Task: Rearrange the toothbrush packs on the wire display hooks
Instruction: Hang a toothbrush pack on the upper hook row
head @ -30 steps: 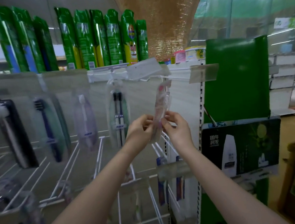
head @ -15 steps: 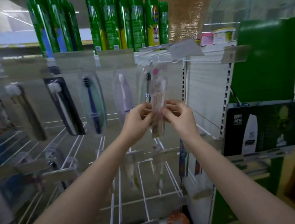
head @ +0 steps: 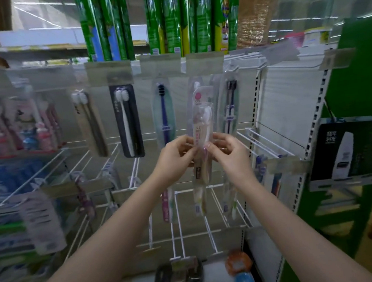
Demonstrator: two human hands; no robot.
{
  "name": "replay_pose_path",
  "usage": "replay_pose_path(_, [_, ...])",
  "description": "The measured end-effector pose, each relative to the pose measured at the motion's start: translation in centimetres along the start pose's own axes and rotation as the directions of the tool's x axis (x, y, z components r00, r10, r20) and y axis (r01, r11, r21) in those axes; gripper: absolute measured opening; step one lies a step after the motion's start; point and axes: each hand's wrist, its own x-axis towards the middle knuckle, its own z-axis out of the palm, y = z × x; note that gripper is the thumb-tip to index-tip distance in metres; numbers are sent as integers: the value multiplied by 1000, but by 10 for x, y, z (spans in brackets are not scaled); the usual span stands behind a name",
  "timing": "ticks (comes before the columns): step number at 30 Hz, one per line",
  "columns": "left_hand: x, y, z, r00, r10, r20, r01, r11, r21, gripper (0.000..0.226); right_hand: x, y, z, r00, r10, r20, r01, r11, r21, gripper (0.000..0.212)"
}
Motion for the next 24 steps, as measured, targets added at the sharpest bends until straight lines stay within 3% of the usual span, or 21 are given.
replay_pose_path(5, [-19,-16,-14,999,-32,-38,32,999,-9,8,-13,4,21,998,48,41,-49,999,24,31])
replay_pose_path(11, [-26,-34,-26,997,-49,-66,51,998,27,8,-14,18,37,990,47,136,-53,998,45,25])
replay_pose_path(24, [-57,-92,-26,996,5,-92,2,997,77,11,-34,76,62,984,-45,170,45,999,4,29])
